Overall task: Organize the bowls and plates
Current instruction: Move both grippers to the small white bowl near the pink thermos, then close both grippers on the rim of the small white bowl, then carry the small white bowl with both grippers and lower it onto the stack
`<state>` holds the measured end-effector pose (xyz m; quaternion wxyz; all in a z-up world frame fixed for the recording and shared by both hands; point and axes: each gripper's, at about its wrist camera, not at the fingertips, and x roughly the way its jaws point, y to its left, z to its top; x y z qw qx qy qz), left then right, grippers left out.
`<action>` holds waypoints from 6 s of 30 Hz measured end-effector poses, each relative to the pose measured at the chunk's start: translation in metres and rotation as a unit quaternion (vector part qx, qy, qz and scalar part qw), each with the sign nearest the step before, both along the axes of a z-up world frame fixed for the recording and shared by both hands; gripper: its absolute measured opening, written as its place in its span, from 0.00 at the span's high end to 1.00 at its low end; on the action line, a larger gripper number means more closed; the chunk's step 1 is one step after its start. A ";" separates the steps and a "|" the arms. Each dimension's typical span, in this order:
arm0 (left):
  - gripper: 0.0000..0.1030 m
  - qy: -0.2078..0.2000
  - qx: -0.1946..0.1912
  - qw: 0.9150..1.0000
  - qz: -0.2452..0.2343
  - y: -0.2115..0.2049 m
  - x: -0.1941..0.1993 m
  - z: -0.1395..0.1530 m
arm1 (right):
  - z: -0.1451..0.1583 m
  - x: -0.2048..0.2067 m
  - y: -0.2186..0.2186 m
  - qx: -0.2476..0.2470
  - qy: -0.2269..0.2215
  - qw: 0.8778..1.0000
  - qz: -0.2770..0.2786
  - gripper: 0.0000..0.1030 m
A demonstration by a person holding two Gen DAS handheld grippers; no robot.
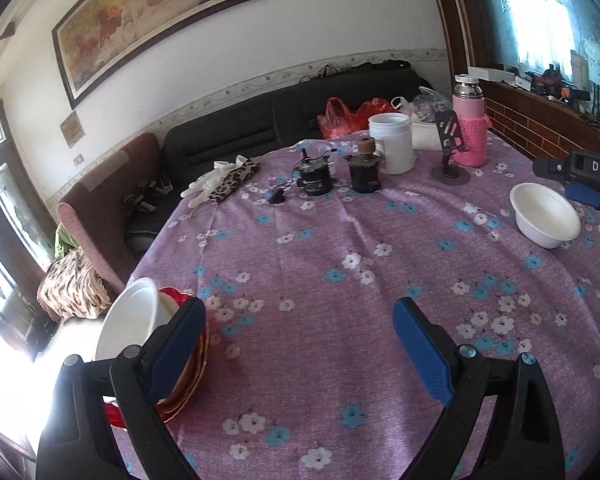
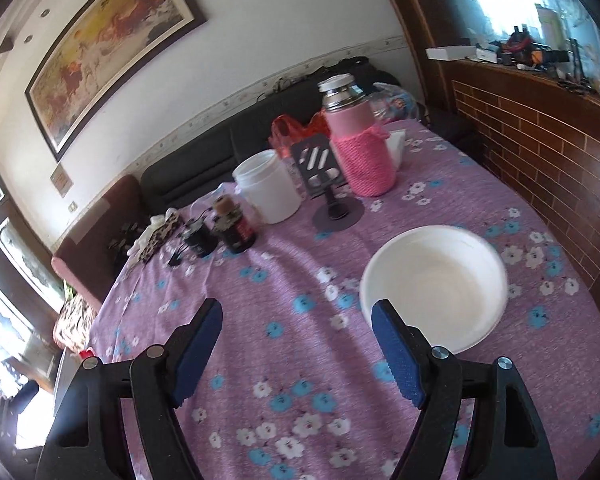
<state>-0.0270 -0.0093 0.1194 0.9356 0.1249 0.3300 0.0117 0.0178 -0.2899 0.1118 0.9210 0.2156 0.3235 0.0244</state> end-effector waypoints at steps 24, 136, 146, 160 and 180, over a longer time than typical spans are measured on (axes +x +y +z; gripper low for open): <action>0.09 0.177 -0.177 0.961 -0.114 -0.172 0.162 -0.053 | -0.076 0.033 -0.126 0.030 0.100 0.987 -0.125 0.36; 0.82 -0.015 -0.233 0.967 0.102 0.158 -0.082 -0.032 | -0.019 -0.067 0.292 -0.111 0.052 0.941 0.316 0.79; 0.82 -0.029 -0.242 0.964 0.110 0.177 -0.093 -0.026 | -0.011 -0.072 0.312 -0.124 0.042 0.936 0.326 0.79; 0.82 -0.057 -0.253 0.956 0.136 0.210 -0.111 -0.015 | 0.012 -0.085 0.352 -0.146 0.012 0.924 0.352 0.79; 0.82 -0.099 -0.230 0.955 0.155 0.244 -0.118 0.016 | 0.046 -0.091 0.398 -0.160 -0.030 0.912 0.375 0.79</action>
